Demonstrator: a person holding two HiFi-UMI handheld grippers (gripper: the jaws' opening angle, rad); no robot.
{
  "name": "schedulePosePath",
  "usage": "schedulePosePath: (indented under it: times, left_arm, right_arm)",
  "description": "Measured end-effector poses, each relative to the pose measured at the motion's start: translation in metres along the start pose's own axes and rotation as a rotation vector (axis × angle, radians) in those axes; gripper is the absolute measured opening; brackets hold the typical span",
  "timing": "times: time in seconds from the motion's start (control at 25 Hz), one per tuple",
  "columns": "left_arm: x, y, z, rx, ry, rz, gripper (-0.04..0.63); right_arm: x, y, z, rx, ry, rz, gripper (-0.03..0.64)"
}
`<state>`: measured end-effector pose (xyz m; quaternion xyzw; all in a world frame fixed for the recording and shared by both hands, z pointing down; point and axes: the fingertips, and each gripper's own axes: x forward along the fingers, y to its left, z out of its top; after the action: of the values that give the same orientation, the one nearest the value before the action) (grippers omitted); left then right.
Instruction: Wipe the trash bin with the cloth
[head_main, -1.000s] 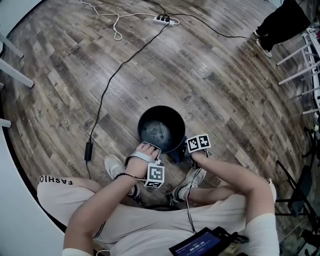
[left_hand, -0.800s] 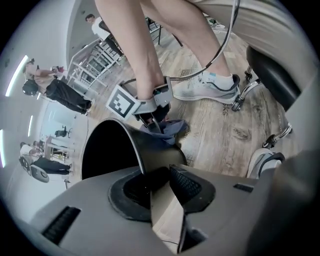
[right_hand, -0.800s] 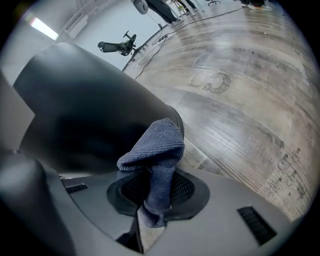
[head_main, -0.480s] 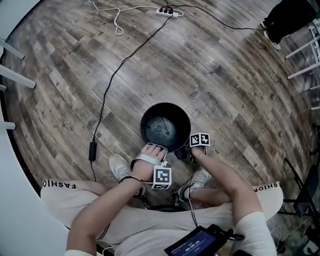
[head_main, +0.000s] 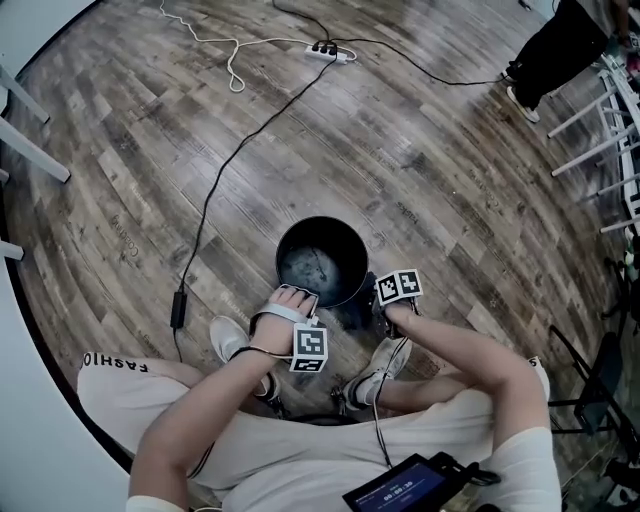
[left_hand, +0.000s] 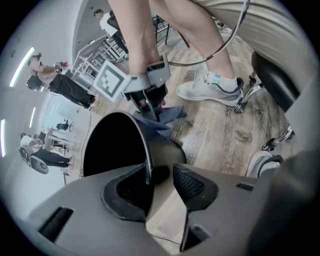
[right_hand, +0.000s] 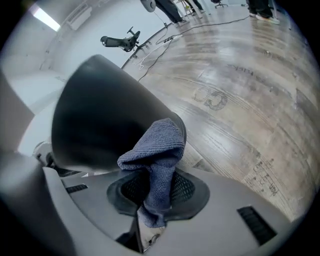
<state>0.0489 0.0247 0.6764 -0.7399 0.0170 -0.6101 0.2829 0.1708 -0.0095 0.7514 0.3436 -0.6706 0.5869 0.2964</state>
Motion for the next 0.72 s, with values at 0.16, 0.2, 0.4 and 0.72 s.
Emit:
schedulePosePath:
  times: [0.16,0.2,0.4,0.72]
  left_arm:
    - [0.002,0.001,-0.024,0.075,0.057,0.012,0.169]
    - [0.002,0.0,-0.028,0.096,0.057,0.02,0.169]
    - [0.002,-0.003,-0.028,0.13,0.039,0.038,0.157]
    - [-0.002,-0.006,-0.012,0.164,0.001,0.055,0.127]
  right_arm:
    - [-0.041,0.034,-0.012,-0.026,0.005,0.046,0.072]
    - [-0.049,0.043,-0.016,-0.026,0.007,0.06,0.072]
    - [-0.063,0.089,-0.033,-0.039,0.013,0.127,0.072]
    - [-0.043,0.091,-0.014,-0.045,0.004,0.102,0.072]
